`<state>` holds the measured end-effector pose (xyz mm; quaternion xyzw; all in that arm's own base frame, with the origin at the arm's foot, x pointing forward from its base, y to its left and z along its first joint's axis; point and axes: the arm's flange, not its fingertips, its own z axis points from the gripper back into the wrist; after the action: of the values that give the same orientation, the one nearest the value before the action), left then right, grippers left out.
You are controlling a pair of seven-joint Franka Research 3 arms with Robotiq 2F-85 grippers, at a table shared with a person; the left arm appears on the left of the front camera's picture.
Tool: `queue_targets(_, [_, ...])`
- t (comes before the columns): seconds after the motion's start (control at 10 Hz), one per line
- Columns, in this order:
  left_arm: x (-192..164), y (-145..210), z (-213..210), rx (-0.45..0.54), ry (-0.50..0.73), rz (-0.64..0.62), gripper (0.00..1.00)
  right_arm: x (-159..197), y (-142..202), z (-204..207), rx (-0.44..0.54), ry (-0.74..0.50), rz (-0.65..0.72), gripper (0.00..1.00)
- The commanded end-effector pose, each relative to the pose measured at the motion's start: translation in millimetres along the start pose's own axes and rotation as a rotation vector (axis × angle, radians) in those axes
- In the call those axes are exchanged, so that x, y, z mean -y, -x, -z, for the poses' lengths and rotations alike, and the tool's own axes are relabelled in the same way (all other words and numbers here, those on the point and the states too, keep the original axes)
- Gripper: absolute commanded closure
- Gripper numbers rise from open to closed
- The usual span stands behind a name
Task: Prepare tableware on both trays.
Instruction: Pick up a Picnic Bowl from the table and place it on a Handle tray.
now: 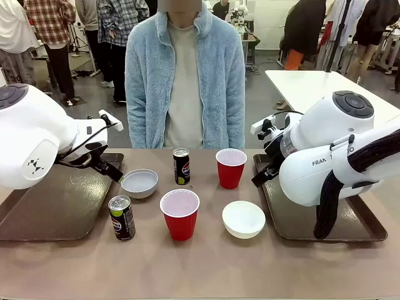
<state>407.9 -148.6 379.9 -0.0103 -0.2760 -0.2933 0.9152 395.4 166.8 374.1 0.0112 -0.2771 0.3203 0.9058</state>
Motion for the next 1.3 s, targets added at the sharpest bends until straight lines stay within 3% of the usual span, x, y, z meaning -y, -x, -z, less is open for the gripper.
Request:
queue_targets(0.0, [0.2, 0.1, 0.0, 0.000, 0.000, 0.000, 0.00, 0.0, 0.0, 0.0, 0.000, 0.000, 0.000, 0.00])
queue_targets(1.2, [0.2, 0.1, 0.0, 0.000, 0.000, 0.000, 0.00, 0.0, 0.0, 0.0, 0.000, 0.000, 0.000, 0.00])
